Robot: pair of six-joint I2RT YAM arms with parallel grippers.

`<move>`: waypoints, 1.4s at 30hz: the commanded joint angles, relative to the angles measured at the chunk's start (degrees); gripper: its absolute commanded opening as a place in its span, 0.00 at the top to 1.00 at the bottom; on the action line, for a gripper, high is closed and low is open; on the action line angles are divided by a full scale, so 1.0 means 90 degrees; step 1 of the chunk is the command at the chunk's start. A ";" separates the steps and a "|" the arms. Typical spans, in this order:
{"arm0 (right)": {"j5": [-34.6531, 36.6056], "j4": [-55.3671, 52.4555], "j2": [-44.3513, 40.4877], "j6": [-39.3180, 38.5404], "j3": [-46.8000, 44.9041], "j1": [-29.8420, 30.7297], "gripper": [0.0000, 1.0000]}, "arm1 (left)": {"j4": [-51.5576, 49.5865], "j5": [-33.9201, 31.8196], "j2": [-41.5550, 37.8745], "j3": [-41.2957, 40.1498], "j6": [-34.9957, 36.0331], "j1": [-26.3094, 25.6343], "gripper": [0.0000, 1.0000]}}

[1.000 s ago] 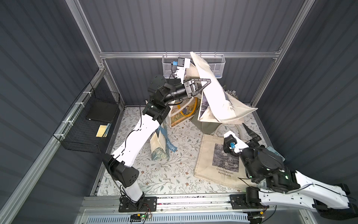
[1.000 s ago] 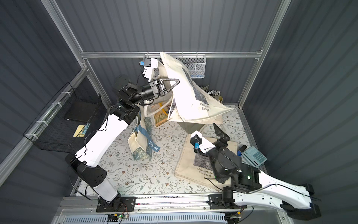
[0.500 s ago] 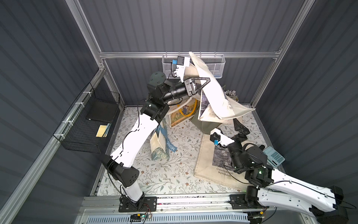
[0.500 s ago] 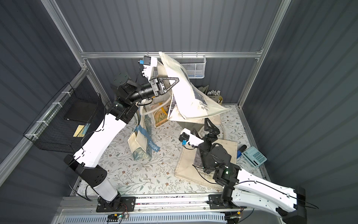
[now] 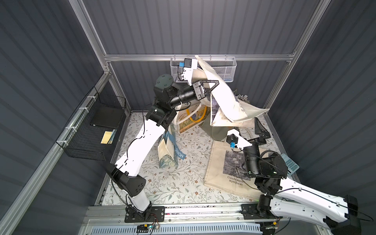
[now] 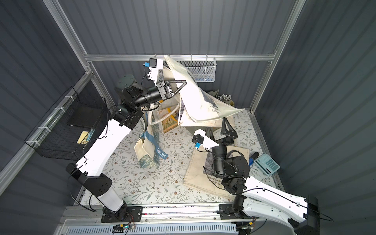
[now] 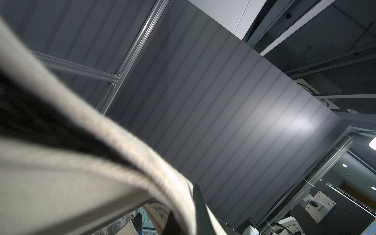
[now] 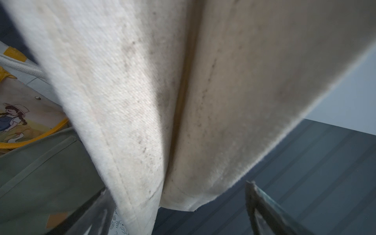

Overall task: Put away the canvas bag
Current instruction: Press the canvas bag.

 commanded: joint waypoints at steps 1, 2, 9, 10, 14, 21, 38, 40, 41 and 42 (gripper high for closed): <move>-0.0109 0.0280 -0.0048 0.0050 -0.0040 -0.0160 0.01 | 0.0347 0.0140 -0.0237 0.0376 0.0050 0.0043 1.00; -0.0097 0.0337 -0.0041 0.0046 -0.0050 -0.0205 0.01 | 0.0300 0.0190 -0.0202 0.0461 0.0017 0.0043 1.00; -0.0595 -0.1065 -0.0310 0.0603 0.0198 -0.0385 0.01 | -0.0707 0.0911 0.0156 0.1402 0.0320 0.0062 1.00; -0.0802 -0.1601 -0.0380 0.0669 0.0242 -0.0392 0.01 | -0.0779 0.1122 0.0315 0.1663 0.0220 0.0081 1.00; -0.0997 -0.2058 -0.0352 0.0706 0.0294 -0.0395 0.04 | -0.0945 0.1369 0.0608 0.2058 -0.0043 0.0129 1.00; -0.1024 -0.2412 -0.0210 0.0775 0.0375 -0.0396 0.55 | -0.0612 0.1375 0.0546 0.1745 -0.0288 0.0262 1.00; -0.0973 -0.1898 -0.0015 0.0944 0.0760 -0.0475 1.00 | -0.0033 0.0932 0.0121 0.0605 -0.0680 0.0546 0.95; -0.1121 -0.2166 -0.0143 0.1242 0.0940 -0.0475 1.00 | -0.0183 0.0756 -0.0020 0.0376 -0.0414 0.0559 0.92; -0.1232 -0.2394 -0.0223 0.1403 0.1069 -0.0481 1.00 | -0.0229 0.0668 -0.0097 0.0243 -0.0274 0.0560 0.88; -0.1335 -0.2615 -0.0302 0.1524 0.1191 -0.0479 1.00 | -0.0237 0.0580 -0.0172 0.0085 -0.0160 0.0560 0.82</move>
